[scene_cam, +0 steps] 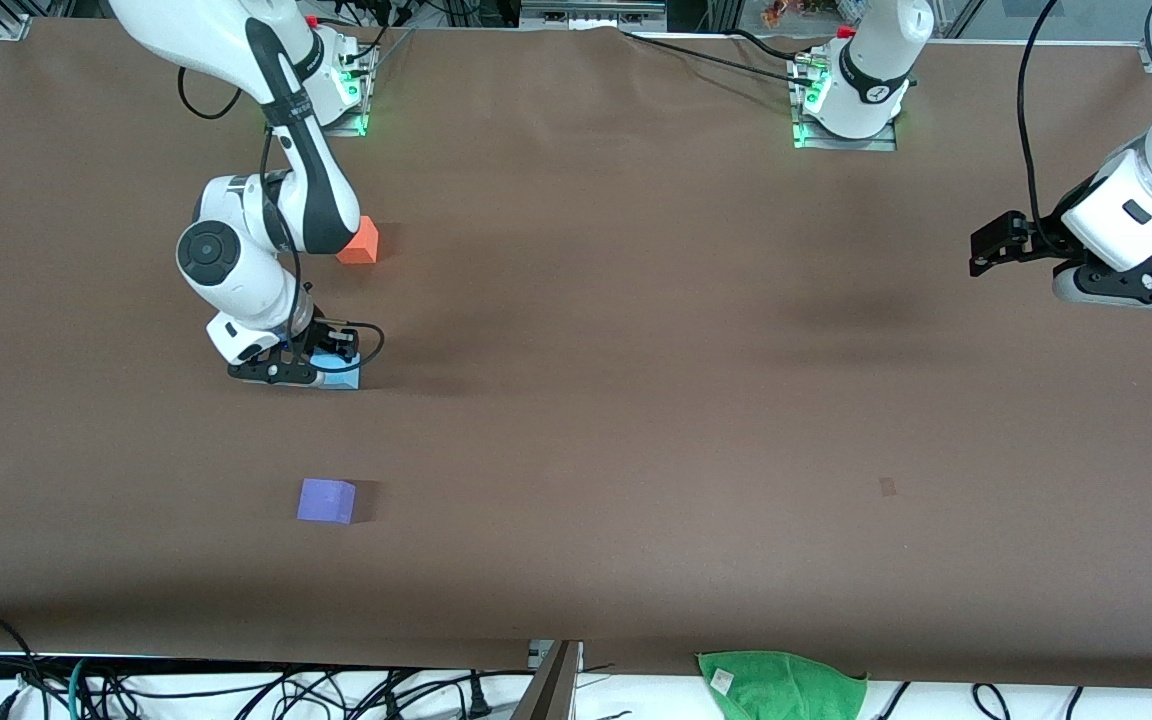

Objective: Place blue block between orange and purple blocks
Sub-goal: 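Carry the blue cube with the right gripper toward the orange cube, then set the blue cube between the orange and purple cubes, open gripper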

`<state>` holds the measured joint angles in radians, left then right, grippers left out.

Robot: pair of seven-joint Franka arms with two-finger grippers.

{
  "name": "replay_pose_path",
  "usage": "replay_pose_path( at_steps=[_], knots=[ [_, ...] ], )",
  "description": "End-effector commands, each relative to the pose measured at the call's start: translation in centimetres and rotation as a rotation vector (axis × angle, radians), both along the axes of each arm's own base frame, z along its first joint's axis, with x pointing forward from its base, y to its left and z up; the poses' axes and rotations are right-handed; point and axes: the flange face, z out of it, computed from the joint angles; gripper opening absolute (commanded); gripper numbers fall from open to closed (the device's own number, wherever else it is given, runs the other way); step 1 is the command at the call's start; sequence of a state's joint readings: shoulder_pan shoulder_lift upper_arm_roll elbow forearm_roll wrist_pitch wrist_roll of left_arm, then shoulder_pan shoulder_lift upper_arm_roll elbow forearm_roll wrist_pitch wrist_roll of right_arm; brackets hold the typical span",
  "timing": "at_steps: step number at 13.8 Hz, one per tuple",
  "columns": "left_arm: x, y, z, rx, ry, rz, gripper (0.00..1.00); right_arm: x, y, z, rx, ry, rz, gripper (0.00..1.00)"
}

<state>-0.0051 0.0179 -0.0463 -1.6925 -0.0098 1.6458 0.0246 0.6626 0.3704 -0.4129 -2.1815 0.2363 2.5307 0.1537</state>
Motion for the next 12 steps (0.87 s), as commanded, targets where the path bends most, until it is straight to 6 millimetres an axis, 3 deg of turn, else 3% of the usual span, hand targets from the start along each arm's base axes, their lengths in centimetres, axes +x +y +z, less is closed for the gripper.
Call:
replay_pose_path(
  at_steps=[1,2,3,4,9,12],
  knots=[
    [-0.3,-0.2,0.9,-0.008,-0.001,0.003,1.00,-1.8,0.1,-0.3,0.024,-0.022,-0.003,0.46],
    [-0.3,-0.2,0.9,-0.008,-0.001,0.003,1.00,-1.9,0.0,-0.6,0.022,-0.026,-0.004,0.47],
    [-0.3,-0.2,0.9,-0.006,-0.001,0.003,1.00,-1.9,0.0,-0.6,0.021,-0.025,-0.004,0.66],
    [-0.3,-0.2,0.9,-0.008,-0.001,0.003,1.00,-1.7,0.1,-0.3,0.023,-0.030,0.003,1.00],
    [-0.3,-0.2,0.9,-0.006,-0.001,0.003,1.00,1.8,1.7,4.1,0.048,-0.028,0.042,1.00],
    [-0.3,-0.2,0.9,-0.006,-0.001,0.003,1.00,4.0,1.3,7.5,0.054,-0.009,0.114,1.00]
  ],
)
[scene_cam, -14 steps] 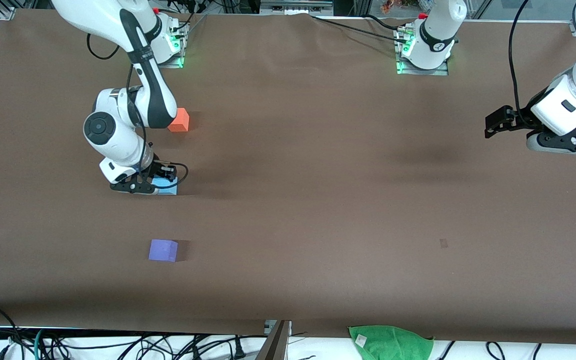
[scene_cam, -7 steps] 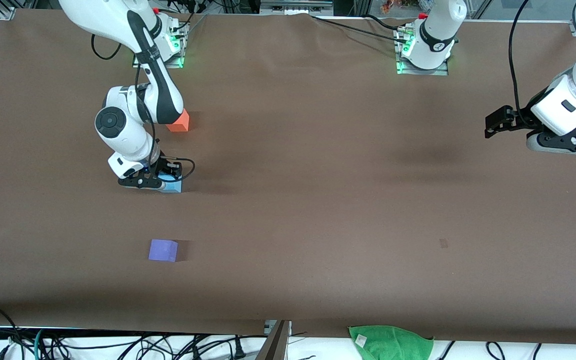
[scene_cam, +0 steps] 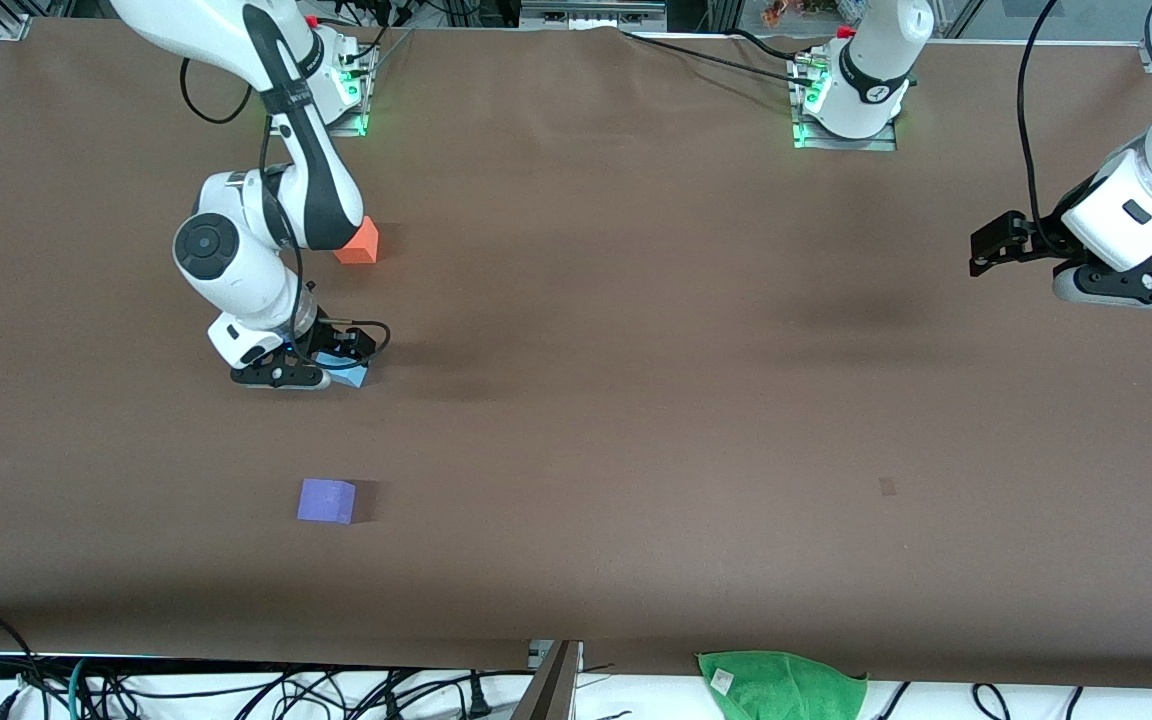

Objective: Place blue block between orange and purple blocks
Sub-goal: 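Set the blue cube between the orange and purple cubes, open gripper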

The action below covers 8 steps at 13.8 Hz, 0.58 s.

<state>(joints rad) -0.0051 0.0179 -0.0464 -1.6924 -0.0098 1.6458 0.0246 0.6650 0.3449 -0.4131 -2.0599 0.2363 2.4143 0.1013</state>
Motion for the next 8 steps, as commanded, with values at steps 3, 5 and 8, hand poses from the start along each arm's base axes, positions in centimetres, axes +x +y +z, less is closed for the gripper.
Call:
replay_pose_path(
  at_steps=[3,5,8],
  knots=[
    [-0.3,-0.1,0.8,-0.006,0.000,0.005,1.00,3.0,-1.3,6.4,0.008,0.048,0.087,1.00],
    [-0.3,-0.1,0.9,-0.006,-0.001,0.005,1.00,4.2,-2.3,10.5,-0.024,0.090,0.126,1.00],
    [-0.3,-0.1,0.9,-0.006,-0.001,0.005,1.00,5.0,-4.1,15.9,-0.040,0.139,0.151,1.00]
  ],
)
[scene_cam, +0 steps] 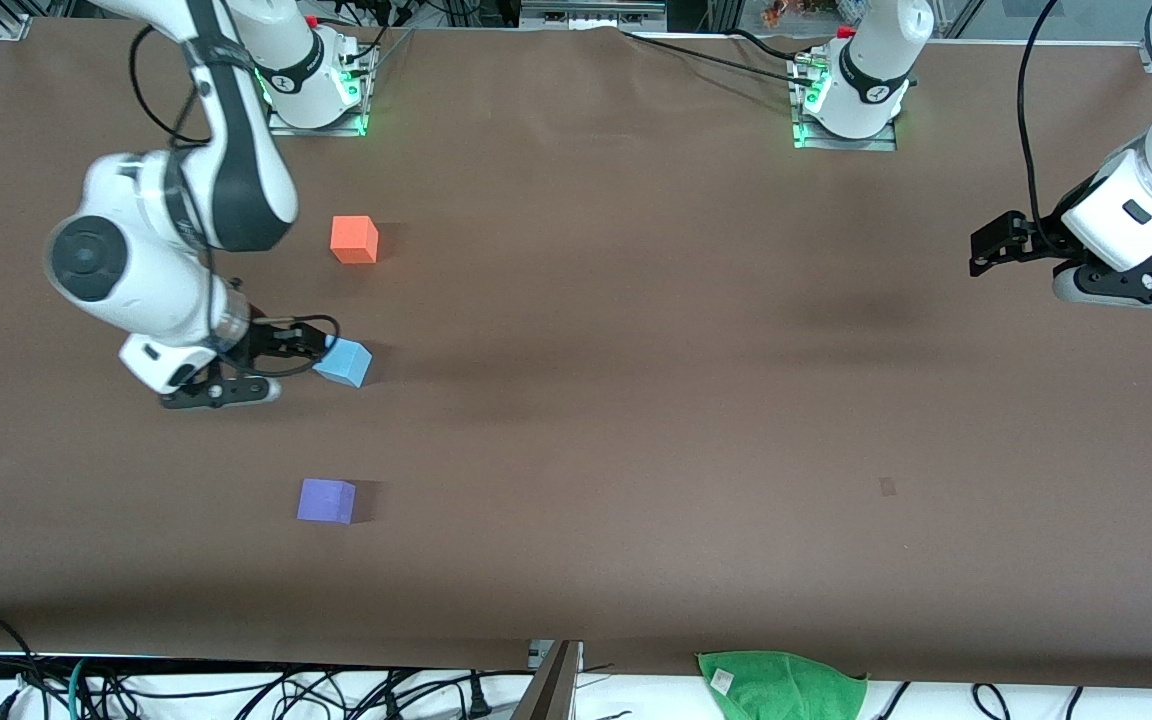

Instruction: Place blue block between orange and purple blocks

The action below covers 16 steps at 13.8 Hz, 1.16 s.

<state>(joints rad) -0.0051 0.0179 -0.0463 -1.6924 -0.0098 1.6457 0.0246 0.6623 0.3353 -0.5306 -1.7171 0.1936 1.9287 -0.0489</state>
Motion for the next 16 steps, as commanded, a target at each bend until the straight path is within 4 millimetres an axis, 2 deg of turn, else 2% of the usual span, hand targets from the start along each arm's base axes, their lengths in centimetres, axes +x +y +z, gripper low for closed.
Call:
replay_pose_path(
  at_steps=[1,3,6,8,11,13,16],
  knots=[
    [-0.3,-0.1,0.9,-0.006,-0.001,0.005,1.00,0.3,-1.2,5.3,-0.012,0.040,0.029,1.00],
    [-0.3,-0.2,0.9,-0.006,-0.001,0.003,1.00,0.1,-1.6,8.4,-0.015,0.076,0.023,1.00],
    [-0.3,-0.1,0.9,-0.006,-0.001,0.005,1.00,-0.7,-1.9,12.1,-0.053,0.094,0.031,1.00],
    [-0.3,-0.2,0.9,-0.006,-0.001,0.003,1.00,-1.8,-2.8,14.5,-0.041,0.082,0.031,1.00],
    [-0.3,-0.1,0.9,-0.006,-0.001,0.005,1.00,-3.3,-3.2,16.3,-0.005,0.093,0.042,1.00],
    [-0.3,-0.1,0.9,-0.006,-0.001,0.005,1.00,-3.8,-3.4,16.3,0.034,0.108,0.061,1.00],
    [-0.3,-0.1,0.9,-0.006,-0.001,0.005,1.00,-4.5,-3.7,17.5,-0.033,0.087,0.107,1.00]
  ],
)
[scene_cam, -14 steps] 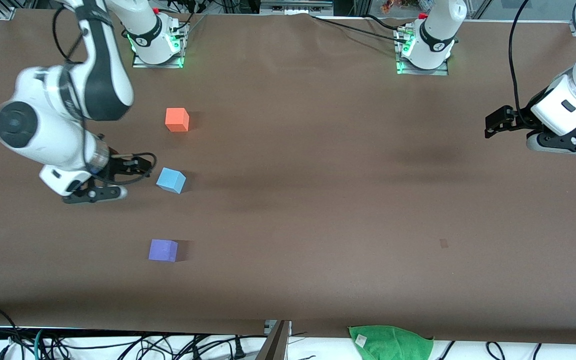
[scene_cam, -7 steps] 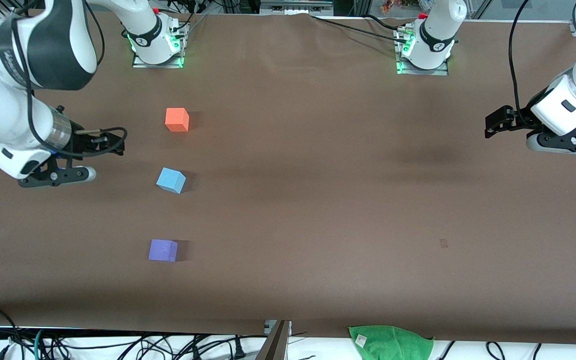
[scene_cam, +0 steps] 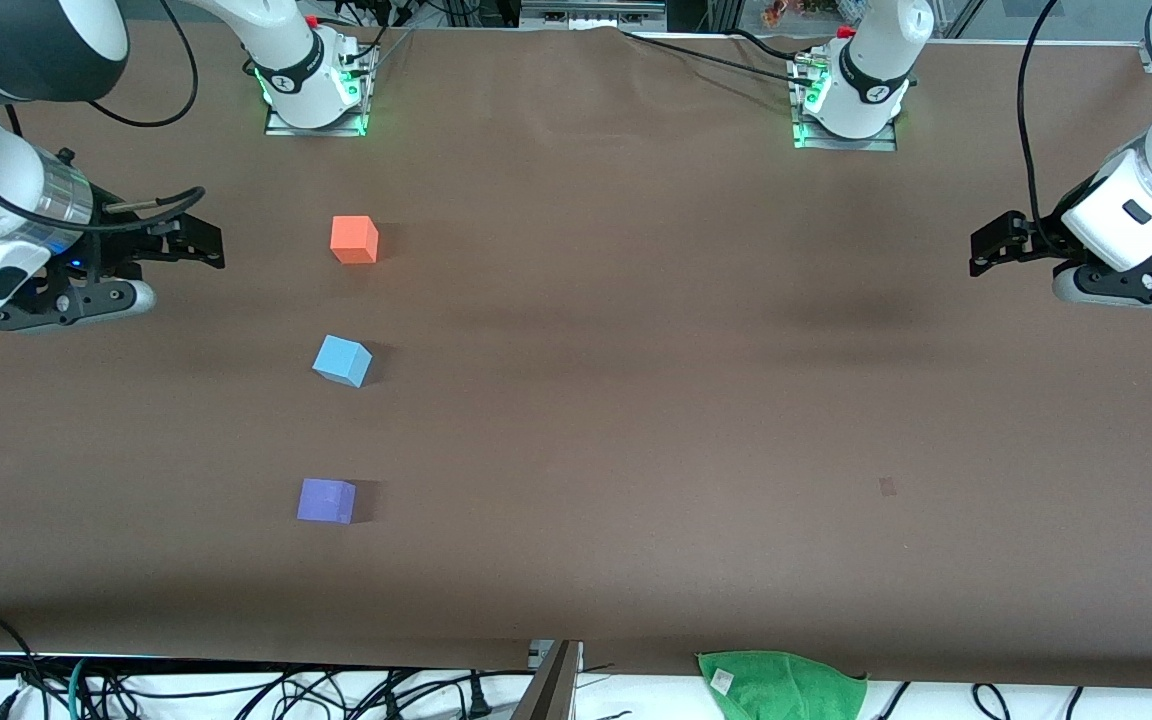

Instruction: Place blue block between orange and purple blocks

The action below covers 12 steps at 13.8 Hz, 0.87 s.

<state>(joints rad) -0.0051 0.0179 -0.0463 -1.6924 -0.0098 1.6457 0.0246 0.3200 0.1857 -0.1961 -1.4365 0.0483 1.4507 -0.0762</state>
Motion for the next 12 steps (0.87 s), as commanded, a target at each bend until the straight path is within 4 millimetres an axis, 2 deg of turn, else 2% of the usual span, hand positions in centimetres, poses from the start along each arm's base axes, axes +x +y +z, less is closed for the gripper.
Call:
replay_pose_path(
  at_steps=[1,2,3,5,6,9,12],
  knots=[
    [-0.3,-0.2,0.9,-0.006,-0.001,0.003,1.00,-1.5,-1.1,2.1,-0.042,-0.036,0.020,1.00],
    [-0.3,-0.1,0.9,-0.006,-0.001,0.005,1.00,-2.1,-2.2,3.8,-0.036,-0.070,0.001,1.00],
    [-0.3,-0.1,0.9,-0.006,-0.001,0.005,1.00,-2.4,-3.1,4.5,-0.032,-0.082,-0.012,1.00],
    [-0.3,-0.1,0.9,-0.006,-0.001,0.005,1.00,-3.1,-5.4,5.4,-0.035,-0.081,-0.049,1.00],
    [-0.3,-0.1,0.9,-0.006,-0.001,0.005,1.00,-3.8,-5.9,4.8,-0.037,-0.069,-0.055,1.00],
    [-0.3,-0.1,0.9,-0.006,-0.001,0.005,1.00,-4.4,-5.6,4.4,-0.059,-0.054,-0.026,1.00],
    [-0.3,-0.1,0.9,-0.006,-0.001,0.005,1.00,-4.5,-4.1,4.3,-0.059,-0.052,0.000,1.00]
  ],
)
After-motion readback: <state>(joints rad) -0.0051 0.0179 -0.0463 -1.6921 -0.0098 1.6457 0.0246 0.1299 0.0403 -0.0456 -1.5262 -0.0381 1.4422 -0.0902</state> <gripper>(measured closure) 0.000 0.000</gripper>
